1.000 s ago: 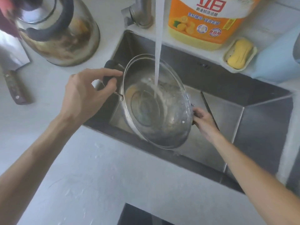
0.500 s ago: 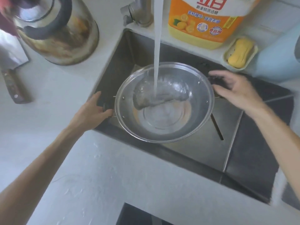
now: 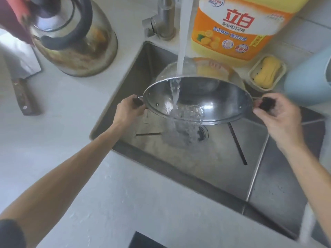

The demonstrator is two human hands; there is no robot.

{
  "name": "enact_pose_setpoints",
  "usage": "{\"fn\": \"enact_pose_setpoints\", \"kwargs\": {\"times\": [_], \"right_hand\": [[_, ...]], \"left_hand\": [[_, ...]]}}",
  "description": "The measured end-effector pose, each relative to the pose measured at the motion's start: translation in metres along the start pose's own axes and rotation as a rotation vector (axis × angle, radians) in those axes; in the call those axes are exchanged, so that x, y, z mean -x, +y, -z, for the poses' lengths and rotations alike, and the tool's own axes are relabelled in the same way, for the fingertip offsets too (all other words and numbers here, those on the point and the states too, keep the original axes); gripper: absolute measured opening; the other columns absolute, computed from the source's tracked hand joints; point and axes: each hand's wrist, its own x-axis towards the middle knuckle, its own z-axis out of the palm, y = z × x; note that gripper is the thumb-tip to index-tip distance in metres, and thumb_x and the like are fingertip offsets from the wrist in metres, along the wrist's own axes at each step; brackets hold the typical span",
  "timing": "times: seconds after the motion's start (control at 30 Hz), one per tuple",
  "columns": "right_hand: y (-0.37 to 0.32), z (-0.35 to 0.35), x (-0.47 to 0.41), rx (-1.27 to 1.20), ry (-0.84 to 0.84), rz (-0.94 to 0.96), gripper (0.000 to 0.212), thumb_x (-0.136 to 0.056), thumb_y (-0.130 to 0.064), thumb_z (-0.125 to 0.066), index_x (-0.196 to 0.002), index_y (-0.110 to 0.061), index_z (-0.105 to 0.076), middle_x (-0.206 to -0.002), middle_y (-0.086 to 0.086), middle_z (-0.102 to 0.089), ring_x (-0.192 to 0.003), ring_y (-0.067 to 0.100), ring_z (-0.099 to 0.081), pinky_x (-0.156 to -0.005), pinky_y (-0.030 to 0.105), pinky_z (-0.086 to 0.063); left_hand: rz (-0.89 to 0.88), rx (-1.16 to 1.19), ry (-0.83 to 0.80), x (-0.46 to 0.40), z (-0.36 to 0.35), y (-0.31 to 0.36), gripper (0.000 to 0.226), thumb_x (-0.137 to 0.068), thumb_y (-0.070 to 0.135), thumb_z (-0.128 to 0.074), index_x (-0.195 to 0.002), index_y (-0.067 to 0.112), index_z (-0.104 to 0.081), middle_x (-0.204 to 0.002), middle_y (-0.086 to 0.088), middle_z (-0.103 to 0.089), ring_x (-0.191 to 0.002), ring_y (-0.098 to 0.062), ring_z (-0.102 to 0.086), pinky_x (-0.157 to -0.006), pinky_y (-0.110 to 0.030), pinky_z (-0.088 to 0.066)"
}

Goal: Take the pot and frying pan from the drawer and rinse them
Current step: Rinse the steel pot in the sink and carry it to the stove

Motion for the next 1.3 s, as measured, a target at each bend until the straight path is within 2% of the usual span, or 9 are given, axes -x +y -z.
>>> {"fn": "enact_pose_setpoints", "kwargs": {"times": [0.23,0.43,0.5,0.57,0.67,0.77,0.93,1.07,1.3], "right_hand": [[0.037,-0.005,0.009,0.026,0.011,0.117,0.034,-0.075,0.022,-0.056,-0.07,-0.012,-0.058,-0.089,-0.028,-0.065,-0.093,-0.006,-0.058,-0.093,0.016,-0.042],[0.052,0.013,0.017,0.185,0.008,0.227,0.035,-0.07,0.029,-0.055,-0.069,-0.006,-0.063,-0.131,-0.007,-0.05,-0.124,0.008,-0.049,-0.099,0.025,-0.044],[0.062,0.023,0.019,0.369,-0.046,0.262,0.033,-0.071,0.024,-0.061,-0.074,-0.008,-0.069,-0.144,-0.007,-0.042,-0.132,0.017,-0.044,-0.108,0.041,-0.038],[0.069,0.027,0.024,0.494,-0.106,0.288,0.032,-0.069,0.024,-0.064,-0.083,-0.004,-0.074,-0.149,-0.007,-0.035,-0.134,0.007,-0.039,-0.113,0.034,-0.031],[0.073,0.017,0.029,0.465,-0.125,0.211,0.036,-0.068,0.013,-0.072,-0.092,-0.013,-0.074,-0.139,-0.025,-0.041,-0.122,-0.016,-0.042,-0.108,0.015,-0.031],[0.075,-0.001,0.025,0.152,-0.235,-0.165,0.036,-0.062,-0.031,-0.083,-0.085,-0.05,-0.064,-0.097,-0.029,-0.067,-0.089,-0.012,-0.061,-0.082,0.009,-0.049],[0.094,-0.047,0.025,-0.32,-0.443,-0.502,0.052,-0.075,0.026,-0.05,-0.101,-0.018,-0.058,-0.087,-0.009,-0.073,-0.082,0.001,-0.067,-0.075,0.017,-0.052],[0.101,-0.08,0.017,-0.609,-0.468,-0.732,0.05,-0.081,0.024,-0.031,-0.112,-0.005,-0.057,-0.098,0.009,-0.072,-0.088,0.019,-0.068,-0.083,0.031,-0.053],[0.085,-0.094,-0.022,-0.648,-0.434,-0.778,0.026,-0.086,-0.005,-0.047,-0.082,-0.011,-0.072,-0.068,0.001,-0.068,-0.054,0.009,-0.059,-0.052,0.017,-0.049]], "left_hand": [[-0.102,-0.075,-0.294,-0.016,-0.001,-0.002,0.025,-0.087,0.006,-0.058,-0.082,0.03,-0.058,-0.085,0.006,-0.064,-0.061,0.011,-0.06,-0.07,-0.015,-0.05],[-0.207,0.26,-0.467,-0.01,0.004,0.0,0.019,-0.087,-0.007,-0.048,-0.098,-0.001,-0.062,-0.087,0.01,-0.068,-0.086,0.0,-0.064,-0.083,-0.016,-0.049],[-0.178,0.397,-0.447,-0.011,0.005,0.002,0.022,-0.087,0.003,-0.044,-0.089,0.005,-0.065,-0.084,0.007,-0.069,-0.084,-0.007,-0.063,-0.083,-0.022,-0.05],[-0.218,0.411,-0.338,-0.011,0.005,0.008,0.02,-0.093,0.01,-0.048,-0.087,0.011,-0.067,-0.08,0.009,-0.068,-0.079,-0.006,-0.061,-0.079,-0.022,-0.051],[-0.273,0.38,-0.221,-0.008,0.007,0.02,0.018,-0.092,0.007,-0.054,-0.096,0.017,-0.068,-0.076,0.014,-0.069,-0.075,-0.003,-0.061,-0.077,-0.019,-0.051],[-0.278,0.303,-0.097,-0.002,0.017,0.034,0.022,-0.09,0.005,-0.055,-0.103,0.019,-0.067,-0.068,0.022,-0.068,-0.069,0.006,-0.06,-0.072,-0.01,-0.046],[-0.226,0.301,0.047,0.01,0.045,0.066,0.026,-0.083,0.012,-0.057,-0.077,0.033,-0.072,-0.056,0.01,-0.063,-0.049,-0.004,-0.056,-0.057,-0.017,-0.05],[-0.138,0.257,0.108,0.016,0.063,0.081,0.02,-0.073,0.022,-0.061,-0.057,0.031,-0.071,-0.042,0.006,-0.057,-0.042,-0.008,-0.054,-0.049,-0.019,-0.05],[0.006,0.188,0.089,0.026,0.086,0.037,0.017,-0.083,0.014,-0.059,-0.072,0.021,-0.071,-0.044,0.006,-0.06,-0.043,-0.006,-0.056,-0.048,-0.016,-0.051]]}}
